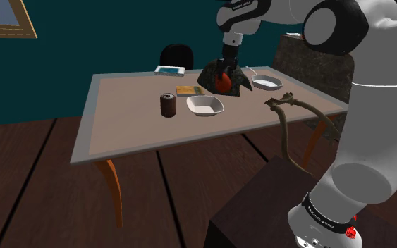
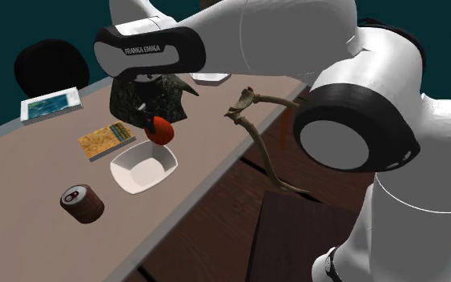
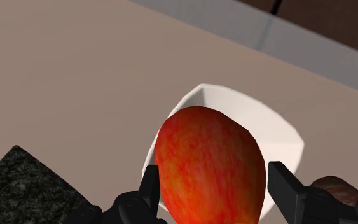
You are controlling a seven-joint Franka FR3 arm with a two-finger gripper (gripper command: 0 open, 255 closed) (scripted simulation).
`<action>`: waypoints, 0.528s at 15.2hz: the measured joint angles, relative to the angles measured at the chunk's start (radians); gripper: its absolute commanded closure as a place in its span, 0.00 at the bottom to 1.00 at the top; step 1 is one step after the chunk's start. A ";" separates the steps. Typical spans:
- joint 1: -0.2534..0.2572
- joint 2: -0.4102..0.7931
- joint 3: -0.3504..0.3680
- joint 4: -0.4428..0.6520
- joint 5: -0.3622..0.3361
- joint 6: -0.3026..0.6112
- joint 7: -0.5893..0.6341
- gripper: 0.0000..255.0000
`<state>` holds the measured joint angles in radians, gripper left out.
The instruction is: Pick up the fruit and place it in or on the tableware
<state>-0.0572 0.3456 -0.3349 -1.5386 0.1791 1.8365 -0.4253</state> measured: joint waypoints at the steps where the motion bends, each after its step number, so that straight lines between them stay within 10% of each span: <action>1: 0.008 0.021 0.007 0.038 0.004 -0.015 0.019 1.00; 8: 0.029 0.147 0.036 0.202 0.029 -0.052 0.084 1.00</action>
<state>-0.0284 0.4931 -0.2985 -1.3363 0.2079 1.7846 -0.3415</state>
